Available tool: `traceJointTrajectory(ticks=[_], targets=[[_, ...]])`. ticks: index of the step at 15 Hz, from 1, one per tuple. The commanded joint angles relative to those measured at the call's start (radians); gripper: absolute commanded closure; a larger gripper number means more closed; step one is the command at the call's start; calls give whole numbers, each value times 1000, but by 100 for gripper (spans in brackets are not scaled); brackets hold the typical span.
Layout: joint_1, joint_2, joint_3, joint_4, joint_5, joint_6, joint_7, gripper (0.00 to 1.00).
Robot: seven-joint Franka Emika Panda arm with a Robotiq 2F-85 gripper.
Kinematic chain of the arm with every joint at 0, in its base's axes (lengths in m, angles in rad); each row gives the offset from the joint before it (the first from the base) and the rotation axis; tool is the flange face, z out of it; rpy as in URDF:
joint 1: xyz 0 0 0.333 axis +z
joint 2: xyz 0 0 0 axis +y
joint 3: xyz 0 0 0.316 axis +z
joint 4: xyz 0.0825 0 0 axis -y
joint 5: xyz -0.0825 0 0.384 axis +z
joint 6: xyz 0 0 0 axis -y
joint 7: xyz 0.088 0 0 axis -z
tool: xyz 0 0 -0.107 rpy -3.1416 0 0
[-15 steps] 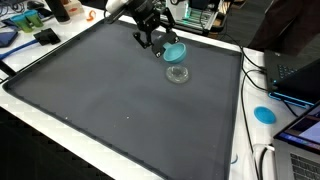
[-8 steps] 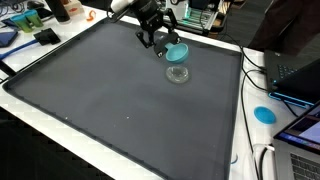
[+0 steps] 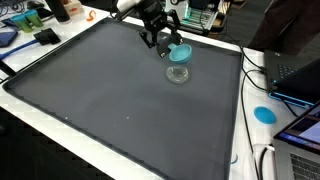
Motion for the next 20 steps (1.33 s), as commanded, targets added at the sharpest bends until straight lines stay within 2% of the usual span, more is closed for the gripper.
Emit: traceJointTrajectory(ticks=[1,8,20], targets=[[30,-39,-14,-44,-30,39,34,69],[57,-56,-13,-55,-149,71,149,69],[112,-126,-6,-38,-517,9,471,69]])
